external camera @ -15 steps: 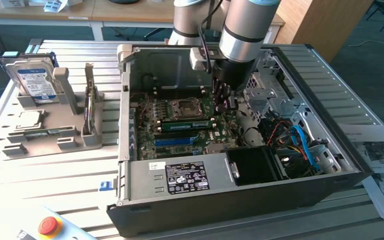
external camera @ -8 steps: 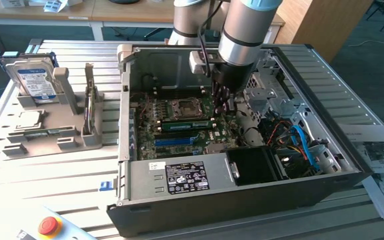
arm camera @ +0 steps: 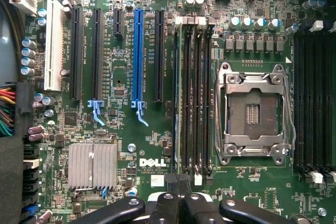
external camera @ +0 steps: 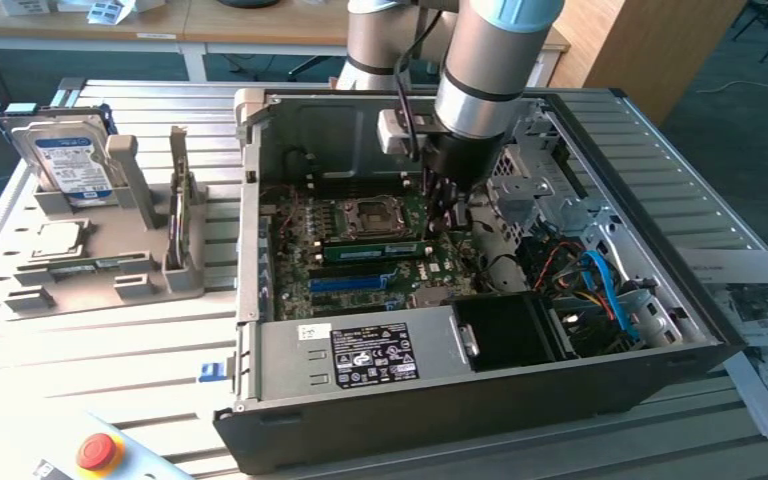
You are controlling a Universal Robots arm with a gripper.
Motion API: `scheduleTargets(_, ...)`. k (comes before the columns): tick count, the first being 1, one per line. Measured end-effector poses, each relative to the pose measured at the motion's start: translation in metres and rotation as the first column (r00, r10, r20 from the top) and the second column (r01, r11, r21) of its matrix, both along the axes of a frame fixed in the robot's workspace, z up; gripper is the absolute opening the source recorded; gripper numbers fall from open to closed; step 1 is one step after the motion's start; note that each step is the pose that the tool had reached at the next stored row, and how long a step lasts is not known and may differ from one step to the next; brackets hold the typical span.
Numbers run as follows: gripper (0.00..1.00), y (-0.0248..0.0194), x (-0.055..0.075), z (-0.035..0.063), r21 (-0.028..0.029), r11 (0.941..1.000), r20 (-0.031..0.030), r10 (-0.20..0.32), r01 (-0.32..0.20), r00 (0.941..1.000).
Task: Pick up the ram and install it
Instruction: 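Press down the ram until it locks into place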
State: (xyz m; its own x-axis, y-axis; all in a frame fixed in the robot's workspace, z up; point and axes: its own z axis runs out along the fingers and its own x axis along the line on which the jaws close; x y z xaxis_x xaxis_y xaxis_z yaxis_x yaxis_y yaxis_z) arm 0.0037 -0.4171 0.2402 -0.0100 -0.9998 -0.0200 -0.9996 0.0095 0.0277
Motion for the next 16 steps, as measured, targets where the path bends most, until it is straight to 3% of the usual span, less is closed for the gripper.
scheduleTargets(10, 0.10, 0.0001, -0.003, -0.0011, 0.0003, 1.0000, 0.0024, 0.000, 0.000, 1.0000)
scheduleTargets(12, 0.10, 0.0001, -0.003, -0.0025, 0.0003, 1.0000, 0.0031, 0.000, 0.000, 1.0000)
scheduleTargets(14, 0.10, 0.0001, -0.003, -0.0107, 0.0001, 1.0000, 0.0046, 0.000, 0.000, 1.0000)
scheduleTargets(16, 0.10, 0.0009, -0.003, -0.0109, 0.0003, 1.0000, 0.0048, 0.000, 0.000, 1.0000)
